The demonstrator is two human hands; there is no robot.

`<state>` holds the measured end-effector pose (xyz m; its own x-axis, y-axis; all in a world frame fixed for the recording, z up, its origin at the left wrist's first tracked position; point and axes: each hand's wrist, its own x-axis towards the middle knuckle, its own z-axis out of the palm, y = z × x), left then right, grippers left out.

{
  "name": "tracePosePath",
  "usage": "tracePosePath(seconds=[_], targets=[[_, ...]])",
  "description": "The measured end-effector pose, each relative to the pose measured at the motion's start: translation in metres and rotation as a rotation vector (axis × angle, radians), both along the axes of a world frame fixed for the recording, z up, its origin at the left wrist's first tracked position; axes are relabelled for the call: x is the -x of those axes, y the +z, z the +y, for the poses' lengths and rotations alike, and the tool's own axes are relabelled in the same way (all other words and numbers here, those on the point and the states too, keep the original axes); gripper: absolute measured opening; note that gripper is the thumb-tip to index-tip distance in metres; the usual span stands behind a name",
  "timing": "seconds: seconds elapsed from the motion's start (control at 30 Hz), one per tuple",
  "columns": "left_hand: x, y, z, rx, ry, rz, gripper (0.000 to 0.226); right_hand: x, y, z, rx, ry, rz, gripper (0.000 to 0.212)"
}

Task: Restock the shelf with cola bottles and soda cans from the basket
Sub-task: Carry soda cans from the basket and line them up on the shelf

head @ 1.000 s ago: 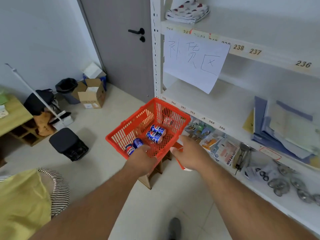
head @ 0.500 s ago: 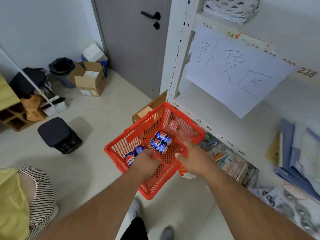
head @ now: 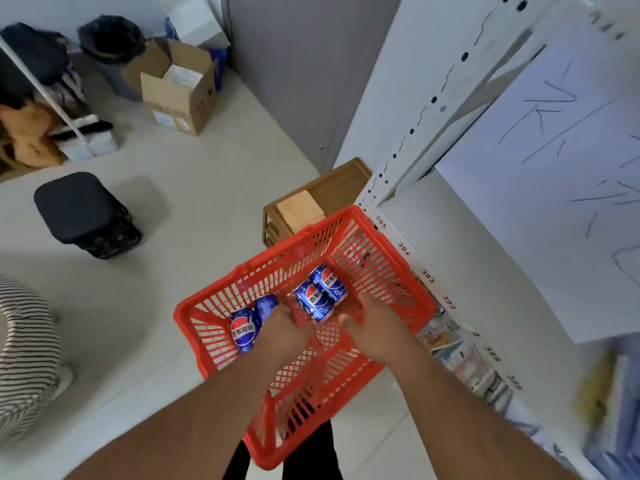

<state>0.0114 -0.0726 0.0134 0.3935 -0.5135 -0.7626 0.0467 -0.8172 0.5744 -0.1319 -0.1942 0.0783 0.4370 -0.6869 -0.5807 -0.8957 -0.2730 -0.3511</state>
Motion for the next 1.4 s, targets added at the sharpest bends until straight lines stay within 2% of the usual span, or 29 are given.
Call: tracePosePath(seconds=[0.13,0.17,0.23,0.33,0.43,0.57,0.63,0.77,0.9,0.93,1.0,1.1,1.3,1.4], targets=[[0.008,-0.063,-0.045,-0.063,0.128,0.046,0.057,-0.020,-0.068,-0.055,-0.014,0.023,-0.010,0.025],[0.010,-0.073,-0.053,-0.073,0.152,0.027,0.055,-0.022,-0.083,-0.064,-0.003,0.024,-0.004,0.026],[0.016,-0.096,-0.074,-0.086,0.216,0.016,0.027,-0.027,-0.123,-0.084,0.015,0.034,0.020,0.031],[0.028,-0.135,-0.099,-0.087,0.293,0.040,0.022,-0.031,-0.173,-0.103,0.024,0.048,0.052,0.038],[0.038,-0.175,-0.109,-0.150,0.399,0.059,0.080,-0.032,-0.207,-0.111,-0.011,0.064,0.076,0.040],[0.045,-0.206,-0.105,-0.216,0.454,0.035,0.098,-0.032,-0.230,-0.111,-0.054,0.085,0.050,0.038],[0.042,-0.212,-0.100,-0.230,0.442,0.053,0.094,-0.032,-0.232,-0.109,-0.044,0.090,0.039,0.036],[0.034,-0.201,-0.090,-0.289,0.453,0.103,0.070,-0.033,-0.228,-0.103,-0.027,0.091,0.051,0.031],[0.034,-0.196,-0.084,-0.334,0.468,0.130,0.058,-0.038,-0.233,-0.097,-0.081,0.061,0.019,0.042],[0.036,-0.199,-0.085,-0.340,0.484,0.130,0.060,-0.040,-0.236,-0.096,-0.108,0.048,-0.002,0.045],[0.040,-0.202,-0.090,-0.298,0.475,0.102,0.081,-0.045,-0.240,-0.098,-0.145,0.033,-0.041,0.051],[0.046,-0.219,-0.091,-0.281,0.499,0.051,0.100,-0.048,-0.252,-0.100,-0.189,0.036,-0.058,0.041],[0.047,-0.227,-0.092,-0.287,0.546,0.039,0.094,-0.048,-0.263,-0.106,-0.229,0.029,-0.069,0.048],[0.045,-0.219,-0.085,-0.288,0.511,0.034,0.086,-0.045,-0.257,-0.108,-0.275,-0.024,-0.049,0.038]])
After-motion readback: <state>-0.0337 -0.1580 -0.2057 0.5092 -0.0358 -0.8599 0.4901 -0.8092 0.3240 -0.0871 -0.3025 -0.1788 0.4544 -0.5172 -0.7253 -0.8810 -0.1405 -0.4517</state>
